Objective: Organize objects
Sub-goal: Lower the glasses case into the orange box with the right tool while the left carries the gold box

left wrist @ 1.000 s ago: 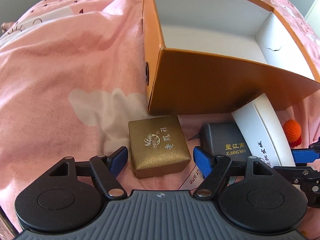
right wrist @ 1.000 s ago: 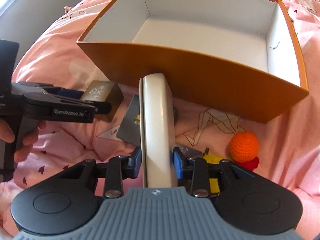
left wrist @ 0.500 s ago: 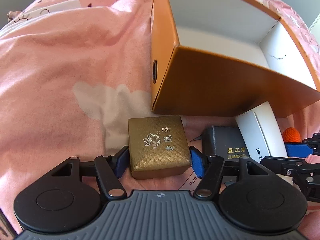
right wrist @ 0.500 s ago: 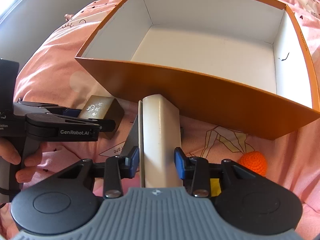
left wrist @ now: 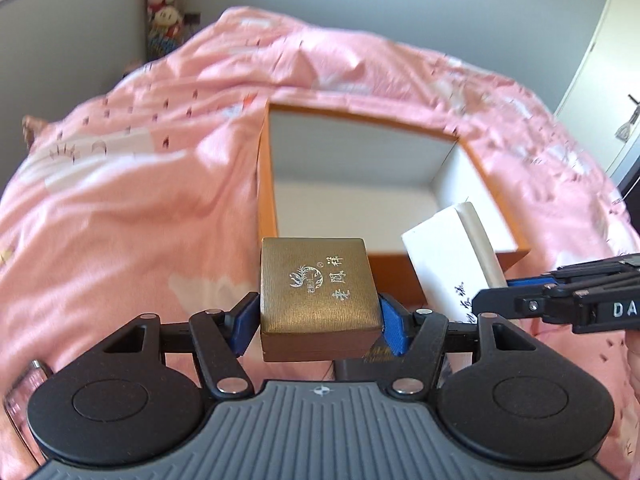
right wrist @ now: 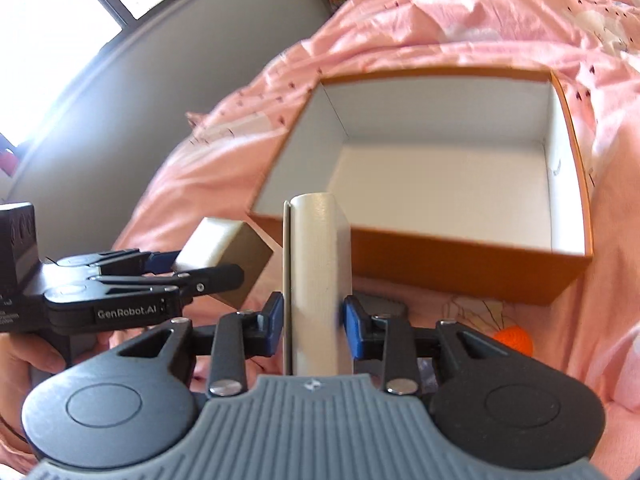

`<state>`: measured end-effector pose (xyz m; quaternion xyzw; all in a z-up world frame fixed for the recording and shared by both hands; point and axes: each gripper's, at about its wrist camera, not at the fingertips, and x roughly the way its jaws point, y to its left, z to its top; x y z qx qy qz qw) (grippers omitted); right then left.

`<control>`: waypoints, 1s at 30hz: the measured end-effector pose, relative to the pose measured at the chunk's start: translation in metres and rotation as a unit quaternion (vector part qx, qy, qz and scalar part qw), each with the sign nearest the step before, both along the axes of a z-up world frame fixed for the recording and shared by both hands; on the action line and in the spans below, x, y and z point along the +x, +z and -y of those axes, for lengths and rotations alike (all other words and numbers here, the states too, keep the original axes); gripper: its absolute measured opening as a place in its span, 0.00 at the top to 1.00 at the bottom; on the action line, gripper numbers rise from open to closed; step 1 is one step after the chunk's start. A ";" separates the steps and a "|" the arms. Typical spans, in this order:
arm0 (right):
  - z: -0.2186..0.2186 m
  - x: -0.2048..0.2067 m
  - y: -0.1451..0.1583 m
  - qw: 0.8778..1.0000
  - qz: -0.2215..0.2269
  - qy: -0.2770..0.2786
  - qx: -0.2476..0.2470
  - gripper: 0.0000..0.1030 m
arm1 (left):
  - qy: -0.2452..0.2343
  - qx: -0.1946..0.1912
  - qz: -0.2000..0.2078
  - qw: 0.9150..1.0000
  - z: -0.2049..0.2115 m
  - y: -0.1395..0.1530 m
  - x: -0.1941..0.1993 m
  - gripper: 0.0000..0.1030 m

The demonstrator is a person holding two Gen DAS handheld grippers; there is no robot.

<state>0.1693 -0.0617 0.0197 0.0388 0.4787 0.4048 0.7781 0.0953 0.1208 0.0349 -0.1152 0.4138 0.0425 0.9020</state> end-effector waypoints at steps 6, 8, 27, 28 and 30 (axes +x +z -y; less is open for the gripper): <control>-0.004 0.021 0.046 0.998 0.054 -0.022 0.037 0.67 | -0.007 0.025 0.052 0.998 -0.002 0.031 0.025 0.30; -0.010 0.037 0.052 0.997 0.054 -0.034 0.049 0.67 | -0.008 0.020 0.057 0.998 -0.007 0.034 0.040 0.30; -0.104 0.166 -0.113 0.977 -0.178 -0.107 0.052 0.67 | 0.017 -0.003 0.032 0.999 -0.043 -0.008 0.116 0.30; -0.109 0.167 -0.118 0.975 -0.187 -0.103 0.054 0.67 | 0.018 -0.004 0.032 0.999 -0.044 -0.009 0.117 0.30; -0.118 0.167 -0.123 0.973 -0.200 -0.097 0.056 0.67 | 0.023 -0.002 0.034 0.999 -0.047 -0.009 0.119 0.30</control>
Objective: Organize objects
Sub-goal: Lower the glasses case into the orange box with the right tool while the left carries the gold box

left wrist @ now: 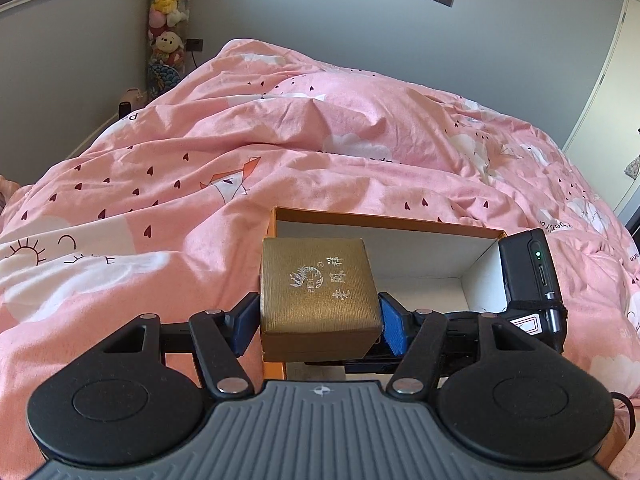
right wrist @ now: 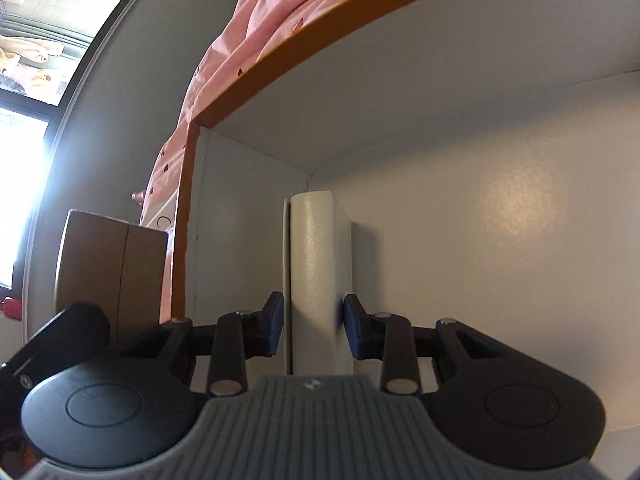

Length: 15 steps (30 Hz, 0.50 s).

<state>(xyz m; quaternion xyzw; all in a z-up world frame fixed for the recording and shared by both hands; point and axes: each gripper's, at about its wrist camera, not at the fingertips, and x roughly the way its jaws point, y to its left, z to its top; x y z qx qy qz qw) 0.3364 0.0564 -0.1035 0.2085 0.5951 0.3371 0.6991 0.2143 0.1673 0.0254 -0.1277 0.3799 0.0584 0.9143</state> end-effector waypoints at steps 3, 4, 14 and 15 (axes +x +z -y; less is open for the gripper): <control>-0.009 0.000 -0.004 1.000 -0.016 0.002 0.002 0.67 | 0.004 0.007 0.004 1.000 -0.002 0.000 0.002 0.31; -0.011 0.000 -0.006 1.000 -0.021 0.004 -0.003 0.67 | 0.004 0.004 0.006 1.000 -0.002 -0.001 0.002 0.31; -0.028 -0.004 -0.007 0.992 0.008 0.041 -0.117 0.57 | 0.001 -0.007 0.006 1.000 -0.002 -0.005 0.003 0.32; -0.028 -0.005 -0.007 0.991 0.011 0.046 -0.123 0.57 | 0.002 -0.006 0.007 1.000 -0.002 -0.005 0.002 0.32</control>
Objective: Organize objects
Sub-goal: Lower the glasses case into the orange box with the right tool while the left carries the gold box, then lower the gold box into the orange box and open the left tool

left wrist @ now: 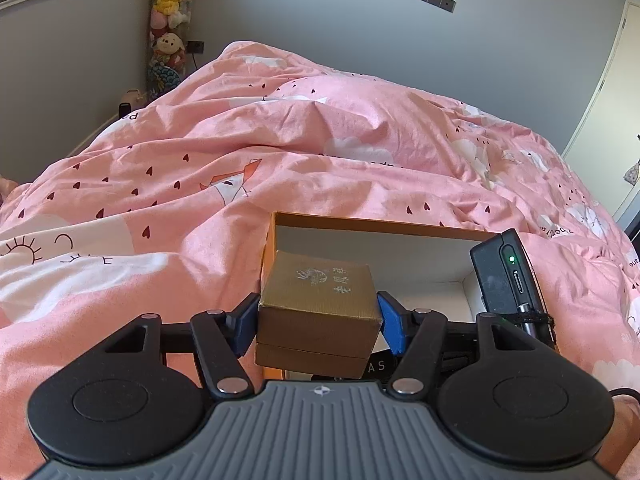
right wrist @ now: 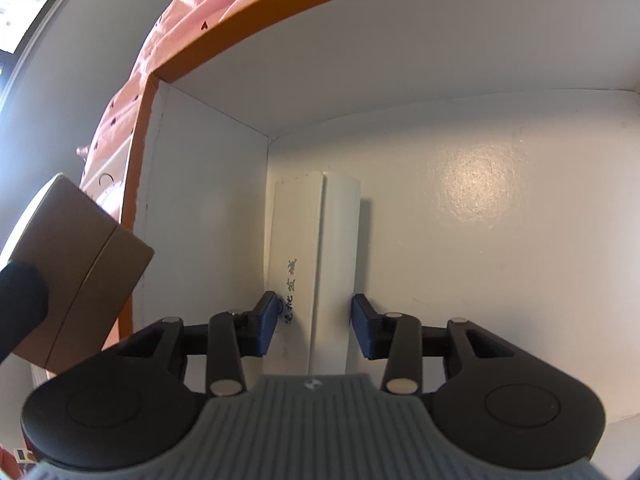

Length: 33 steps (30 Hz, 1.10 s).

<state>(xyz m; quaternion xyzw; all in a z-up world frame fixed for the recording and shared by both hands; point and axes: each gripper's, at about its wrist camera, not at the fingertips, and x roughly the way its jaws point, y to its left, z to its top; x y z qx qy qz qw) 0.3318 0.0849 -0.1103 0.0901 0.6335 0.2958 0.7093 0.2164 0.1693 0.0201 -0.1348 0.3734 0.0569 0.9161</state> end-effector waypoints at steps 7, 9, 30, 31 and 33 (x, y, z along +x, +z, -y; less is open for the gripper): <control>-0.006 -0.005 0.000 0.999 0.010 0.032 -0.022 0.58 | 0.010 -0.003 0.005 1.000 -0.004 0.002 -0.005 0.32; -0.006 -0.002 0.001 0.999 0.020 0.042 -0.026 0.65 | 0.009 -0.004 0.005 1.000 -0.004 0.002 -0.005 0.32; 0.010 0.002 0.030 0.992 0.082 0.089 -0.029 0.91 | -0.064 0.015 -0.052 0.996 0.016 -0.007 0.049 0.32; 0.014 0.005 0.031 0.992 0.084 0.084 -0.032 0.91 | -0.066 0.007 -0.061 0.996 0.017 -0.009 0.057 0.32; 0.023 0.009 0.030 0.993 0.087 0.074 -0.035 0.91 | -0.067 -0.004 -0.089 0.994 0.017 -0.015 0.074 0.32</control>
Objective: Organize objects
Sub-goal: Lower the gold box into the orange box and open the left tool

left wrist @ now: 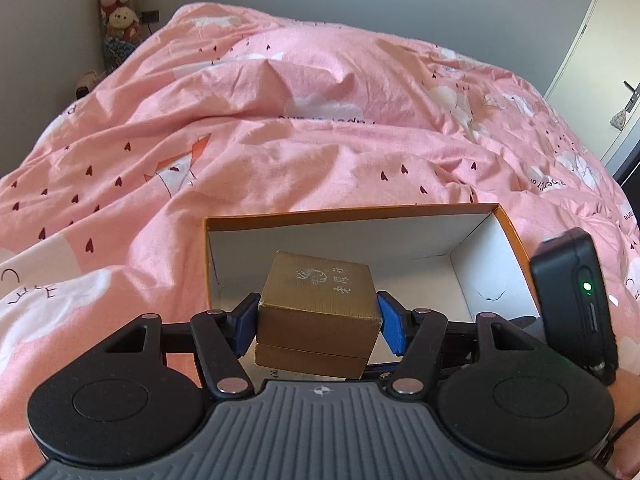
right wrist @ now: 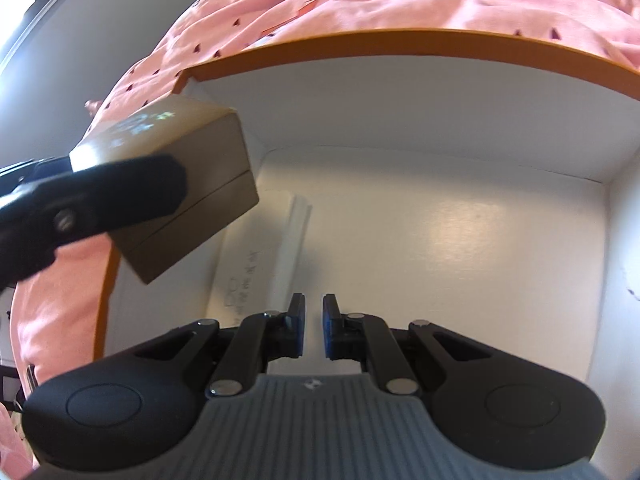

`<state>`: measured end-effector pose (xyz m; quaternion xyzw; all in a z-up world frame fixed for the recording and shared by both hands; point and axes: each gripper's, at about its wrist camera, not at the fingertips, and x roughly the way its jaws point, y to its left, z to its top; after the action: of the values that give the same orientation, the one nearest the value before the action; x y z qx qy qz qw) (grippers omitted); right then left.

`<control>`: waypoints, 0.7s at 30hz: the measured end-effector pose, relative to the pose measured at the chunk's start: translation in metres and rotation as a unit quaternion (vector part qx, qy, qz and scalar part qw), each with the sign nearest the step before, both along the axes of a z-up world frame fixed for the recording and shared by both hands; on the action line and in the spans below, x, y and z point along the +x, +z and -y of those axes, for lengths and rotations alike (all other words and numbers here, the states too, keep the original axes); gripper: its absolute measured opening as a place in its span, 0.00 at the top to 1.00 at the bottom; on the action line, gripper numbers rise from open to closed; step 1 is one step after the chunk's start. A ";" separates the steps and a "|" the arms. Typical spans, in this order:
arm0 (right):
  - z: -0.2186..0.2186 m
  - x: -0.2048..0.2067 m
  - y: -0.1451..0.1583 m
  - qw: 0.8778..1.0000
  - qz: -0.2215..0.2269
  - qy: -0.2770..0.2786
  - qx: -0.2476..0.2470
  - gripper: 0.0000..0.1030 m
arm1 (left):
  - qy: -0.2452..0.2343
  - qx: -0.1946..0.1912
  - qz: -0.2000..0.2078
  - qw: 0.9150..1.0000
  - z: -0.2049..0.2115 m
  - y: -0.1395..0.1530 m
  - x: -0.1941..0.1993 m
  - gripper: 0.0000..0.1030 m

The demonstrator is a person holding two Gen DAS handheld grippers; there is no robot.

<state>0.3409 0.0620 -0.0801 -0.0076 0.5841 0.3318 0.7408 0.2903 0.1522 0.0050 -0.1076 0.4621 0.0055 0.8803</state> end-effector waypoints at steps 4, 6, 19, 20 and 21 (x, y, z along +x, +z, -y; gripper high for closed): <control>0.012 0.004 -0.001 1.000 0.006 -0.012 0.007 0.90 | 0.007 0.024 -0.058 0.998 0.005 -0.013 0.030 0.32; 0.012 0.004 -0.001 1.000 0.015 -0.009 0.017 0.90 | 0.020 0.038 -0.081 0.996 0.006 -0.020 0.042 0.32; -0.006 0.019 -0.002 0.996 0.045 0.007 0.081 0.88 | 0.067 0.073 -0.154 0.983 0.004 -0.043 0.081 0.32; -0.007 0.021 -0.002 0.995 0.049 0.004 0.083 0.88 | 0.067 0.075 -0.155 0.983 0.004 -0.043 0.082 0.31; -0.009 0.023 -0.002 0.995 0.053 0.001 0.087 0.88 | 0.068 0.075 -0.156 0.983 0.004 -0.043 0.082 0.31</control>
<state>0.3640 0.0706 -0.0825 0.0386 0.5132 0.3807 0.7683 0.3728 0.1483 -0.0380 -0.0700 0.5834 0.1168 0.8007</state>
